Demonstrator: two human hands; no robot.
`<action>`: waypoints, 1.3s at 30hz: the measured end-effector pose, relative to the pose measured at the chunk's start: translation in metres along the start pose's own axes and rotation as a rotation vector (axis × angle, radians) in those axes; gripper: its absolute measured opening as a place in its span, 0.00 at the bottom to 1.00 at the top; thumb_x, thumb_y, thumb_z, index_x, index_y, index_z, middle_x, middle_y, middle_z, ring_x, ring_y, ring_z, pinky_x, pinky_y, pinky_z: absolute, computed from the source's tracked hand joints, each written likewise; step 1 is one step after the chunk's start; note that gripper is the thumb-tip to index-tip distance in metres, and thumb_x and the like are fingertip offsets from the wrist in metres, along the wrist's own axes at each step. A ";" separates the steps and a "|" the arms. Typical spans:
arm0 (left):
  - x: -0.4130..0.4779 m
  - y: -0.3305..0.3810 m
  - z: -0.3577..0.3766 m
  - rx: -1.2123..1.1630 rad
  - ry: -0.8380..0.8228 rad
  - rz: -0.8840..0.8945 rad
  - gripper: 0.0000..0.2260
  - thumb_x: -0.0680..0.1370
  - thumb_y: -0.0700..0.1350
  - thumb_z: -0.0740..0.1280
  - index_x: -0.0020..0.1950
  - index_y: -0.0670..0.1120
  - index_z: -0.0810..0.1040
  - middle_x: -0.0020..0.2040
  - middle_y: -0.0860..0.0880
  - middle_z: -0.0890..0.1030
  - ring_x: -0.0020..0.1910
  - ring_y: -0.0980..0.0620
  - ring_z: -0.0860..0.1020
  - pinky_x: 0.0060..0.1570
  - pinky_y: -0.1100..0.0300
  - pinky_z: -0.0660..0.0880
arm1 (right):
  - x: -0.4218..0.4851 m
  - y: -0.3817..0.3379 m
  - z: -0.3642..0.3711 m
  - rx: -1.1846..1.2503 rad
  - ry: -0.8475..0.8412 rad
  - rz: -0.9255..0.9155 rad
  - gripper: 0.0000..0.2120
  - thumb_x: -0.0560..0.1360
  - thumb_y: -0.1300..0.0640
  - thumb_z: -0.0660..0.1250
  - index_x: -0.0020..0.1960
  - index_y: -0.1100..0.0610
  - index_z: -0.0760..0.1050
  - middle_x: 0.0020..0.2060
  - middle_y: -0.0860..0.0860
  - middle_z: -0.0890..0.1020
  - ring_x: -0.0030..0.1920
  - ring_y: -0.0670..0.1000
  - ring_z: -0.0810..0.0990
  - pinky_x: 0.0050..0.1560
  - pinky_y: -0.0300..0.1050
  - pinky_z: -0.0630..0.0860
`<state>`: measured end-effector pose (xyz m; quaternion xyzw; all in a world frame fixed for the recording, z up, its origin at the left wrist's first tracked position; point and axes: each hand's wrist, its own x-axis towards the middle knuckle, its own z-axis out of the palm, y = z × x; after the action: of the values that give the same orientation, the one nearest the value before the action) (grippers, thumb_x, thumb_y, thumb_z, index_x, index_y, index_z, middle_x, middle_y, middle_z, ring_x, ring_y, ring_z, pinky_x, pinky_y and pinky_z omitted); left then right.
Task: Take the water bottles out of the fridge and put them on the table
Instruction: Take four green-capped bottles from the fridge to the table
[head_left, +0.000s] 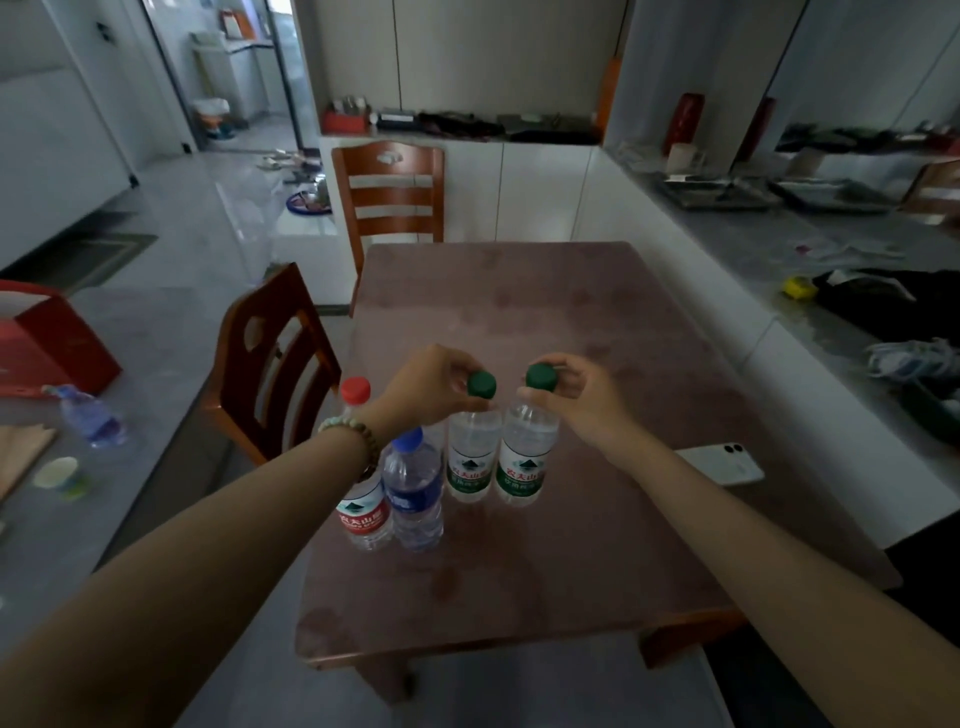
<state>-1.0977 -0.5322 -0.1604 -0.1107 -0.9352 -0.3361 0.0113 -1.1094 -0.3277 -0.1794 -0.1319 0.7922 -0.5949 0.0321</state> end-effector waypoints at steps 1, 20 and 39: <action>0.001 -0.001 0.001 0.012 0.007 -0.008 0.19 0.67 0.48 0.77 0.55 0.42 0.81 0.50 0.47 0.84 0.46 0.52 0.81 0.52 0.58 0.78 | 0.002 0.003 0.001 0.004 -0.006 0.003 0.13 0.66 0.59 0.76 0.47 0.51 0.76 0.44 0.47 0.83 0.48 0.49 0.82 0.55 0.42 0.76; 0.014 -0.018 0.012 -0.014 -0.040 -0.119 0.20 0.68 0.46 0.77 0.57 0.42 0.80 0.52 0.46 0.83 0.48 0.50 0.81 0.53 0.55 0.78 | 0.026 0.035 0.011 0.012 -0.049 0.063 0.14 0.66 0.62 0.76 0.46 0.49 0.76 0.45 0.50 0.83 0.47 0.49 0.81 0.52 0.39 0.75; 0.013 0.032 0.015 0.012 0.027 -0.006 0.24 0.76 0.51 0.67 0.69 0.46 0.67 0.68 0.46 0.71 0.61 0.47 0.75 0.61 0.53 0.70 | -0.041 -0.002 -0.040 -0.432 0.053 0.200 0.31 0.76 0.49 0.64 0.75 0.51 0.56 0.75 0.51 0.60 0.74 0.52 0.59 0.70 0.46 0.59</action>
<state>-1.1031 -0.4960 -0.1512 -0.1034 -0.9372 -0.3321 0.0237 -1.0782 -0.2809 -0.1702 -0.0410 0.9109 -0.4086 0.0413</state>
